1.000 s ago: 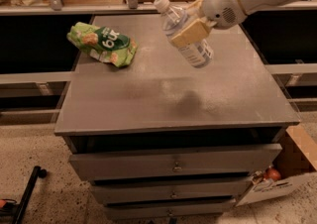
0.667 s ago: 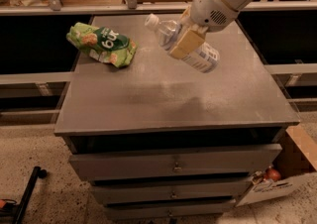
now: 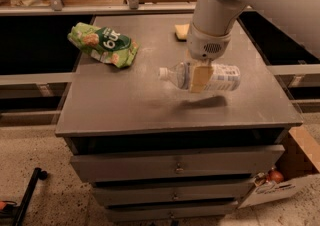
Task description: Knock blue plastic bottle over
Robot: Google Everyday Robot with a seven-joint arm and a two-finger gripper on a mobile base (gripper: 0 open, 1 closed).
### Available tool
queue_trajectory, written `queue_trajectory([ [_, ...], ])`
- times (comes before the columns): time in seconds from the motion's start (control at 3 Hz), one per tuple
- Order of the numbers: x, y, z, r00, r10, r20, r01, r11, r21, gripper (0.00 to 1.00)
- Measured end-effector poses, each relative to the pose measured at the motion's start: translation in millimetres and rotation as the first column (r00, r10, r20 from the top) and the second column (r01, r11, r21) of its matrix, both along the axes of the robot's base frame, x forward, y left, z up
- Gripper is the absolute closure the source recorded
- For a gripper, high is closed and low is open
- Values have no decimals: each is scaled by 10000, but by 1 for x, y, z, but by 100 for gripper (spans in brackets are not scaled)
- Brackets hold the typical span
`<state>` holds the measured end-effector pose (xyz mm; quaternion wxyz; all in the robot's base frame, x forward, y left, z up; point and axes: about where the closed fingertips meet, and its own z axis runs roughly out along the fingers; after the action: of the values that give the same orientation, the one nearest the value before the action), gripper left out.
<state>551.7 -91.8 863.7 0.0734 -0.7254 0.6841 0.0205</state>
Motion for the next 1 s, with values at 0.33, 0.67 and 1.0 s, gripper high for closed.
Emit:
queue_trajectory([
  [0.33,-9,-19,-19,9986,312,-416,-378,9848,-1698,60],
  [0.67,-7,-23,-20,9990,310,-324,-366,9812,-1894,36],
  [1.0,-5,-22,-20,9992,317,-244,-357,9819,-1861,13],
])
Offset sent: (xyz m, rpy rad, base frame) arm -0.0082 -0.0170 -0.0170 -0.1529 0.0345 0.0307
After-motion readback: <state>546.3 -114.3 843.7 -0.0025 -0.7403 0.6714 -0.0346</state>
